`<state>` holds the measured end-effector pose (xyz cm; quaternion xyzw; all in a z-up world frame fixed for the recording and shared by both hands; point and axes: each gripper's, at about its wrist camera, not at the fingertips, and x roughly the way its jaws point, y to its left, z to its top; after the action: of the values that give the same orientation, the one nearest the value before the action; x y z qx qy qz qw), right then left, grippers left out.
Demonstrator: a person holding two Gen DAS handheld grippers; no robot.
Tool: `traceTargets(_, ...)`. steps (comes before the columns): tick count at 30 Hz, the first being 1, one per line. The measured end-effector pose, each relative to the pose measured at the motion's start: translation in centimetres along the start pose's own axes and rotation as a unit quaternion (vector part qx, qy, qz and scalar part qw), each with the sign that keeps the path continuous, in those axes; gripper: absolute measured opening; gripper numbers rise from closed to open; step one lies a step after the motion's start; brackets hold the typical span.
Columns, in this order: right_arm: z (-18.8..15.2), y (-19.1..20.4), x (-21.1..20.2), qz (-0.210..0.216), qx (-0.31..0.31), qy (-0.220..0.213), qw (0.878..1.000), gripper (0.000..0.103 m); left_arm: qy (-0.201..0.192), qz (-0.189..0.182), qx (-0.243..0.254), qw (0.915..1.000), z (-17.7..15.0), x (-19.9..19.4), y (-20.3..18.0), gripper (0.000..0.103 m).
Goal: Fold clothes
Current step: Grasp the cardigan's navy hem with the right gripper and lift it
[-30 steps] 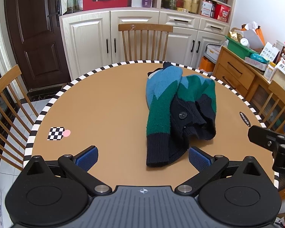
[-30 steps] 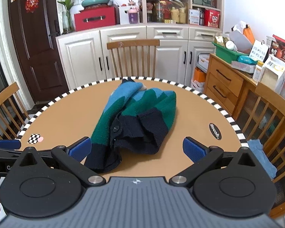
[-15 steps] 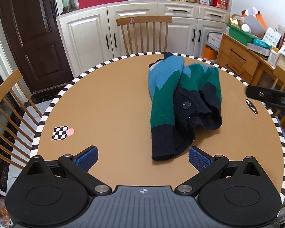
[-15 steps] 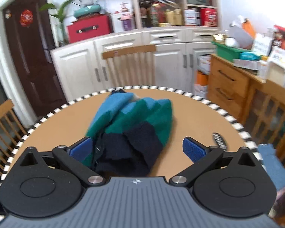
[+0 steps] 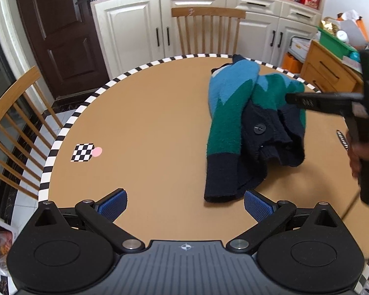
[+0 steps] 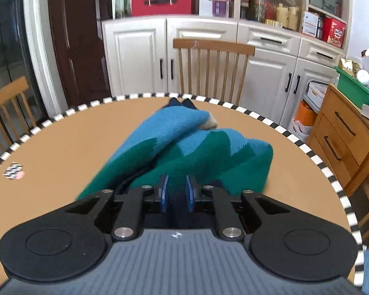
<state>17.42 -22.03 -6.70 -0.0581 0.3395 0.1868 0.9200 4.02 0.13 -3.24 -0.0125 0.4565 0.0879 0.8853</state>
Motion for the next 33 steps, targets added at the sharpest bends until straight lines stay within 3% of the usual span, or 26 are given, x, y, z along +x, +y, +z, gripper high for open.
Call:
traceTargets(2,1.1,-0.3,2.0,0.003,0.003,0.018,1.0,0.022,0.003,0.004,-0.005,1.0,0.1,0.2,-0.2,0.102)
traceTargets(5,2.4,-0.3,4.5,-0.018,0.002,0.032,0.999,0.048,0.006,0.012,-0.014,0.9998,0.2,0.5,-0.5,0.102)
traceTargets(9,3.7,-0.9,7.2,-0.071,0.04,0.079,0.994,0.056,0.007,0.019,-0.025,0.9995,0.4,0.5,-0.5,0.102)
traceTargets(11,4.0,-1.8,7.6,-0.061,0.093,0.09,0.99,0.069,0.001,0.024,-0.03,0.9993,0.3,0.4,-0.4,0.102)
traceTargets(12,4.1,-1.9,8.2,-0.053,0.105,0.109,0.987,0.083,0.0,0.026,-0.033,0.9991,0.2,0.3,-0.2,0.102)
traceTargets(13,3.9,-1.8,9.3,-0.046,0.108,0.135,0.984,0.086,0.0,0.025,-0.037,0.999,0.2,0.4,-0.2,0.102)
traceTargets(15,3.2,-1.8,11.2,-0.032,0.114,0.172,0.978,0.079,0.005,0.021,-0.046,0.9987,0.3,0.6,0.0,0.102)
traceTargets(17,2.2,-1.8,11.8,0.003,0.121,0.164,0.979,0.036,0.013,0.014,-0.051,0.9985,0.3,0.8,0.0,0.102)
traceTargets(18,1.9,-2.0,11.8,0.032,0.135,0.163,0.977,0.02,0.014,0.012,-0.05,0.9986,0.3,0.7,0.1,0.102)
traceTargets(19,1.7,-2.5,11.4,0.049,0.156,0.159,0.974,0.014,0.012,0.011,-0.048,0.9987,0.3,0.6,0.1,0.102)
traceTargets(23,3.1,-3.8,5.7,0.142,0.175,0.066,0.972,0.011,0.002,0.023,-0.035,0.9991,0.3,0.2,0.2,0.102)
traceTargets(24,3.7,-3.6,3.5,0.152,0.157,0.041,0.975,0.005,0.001,0.024,-0.034,0.9991,0.4,0.1,0.4,0.102)
traceTargets(27,5.3,-3.5,-2.8,0.2,0.129,-0.008,0.971,0.005,-0.005,0.019,-0.037,0.9991,0.5,-0.2,0.9,0.102)
traceTargets(28,5.4,-3.5,-4.4,0.209,0.114,-0.015,0.971,0.005,-0.008,0.016,-0.041,0.999,0.5,-0.4,1.2,0.102)
traceTargets(30,5.0,-3.1,-6.7,0.174,0.063,-0.018,0.983,0.005,-0.012,0.007,-0.047,0.9988,0.5,-0.6,1.5,0.102)
traceTargets(31,4.4,-3.3,-7.3,0.168,0.063,-0.011,0.984,0.005,-0.012,0.003,-0.05,0.9987,0.5,-0.6,1.7,0.102)
traceTargets(33,2.7,-5.1,-8.9,0.2,0.111,0.012,0.973,0.005,-0.01,-0.008,-0.052,0.9985,0.5,-0.9,2.0,0.102)
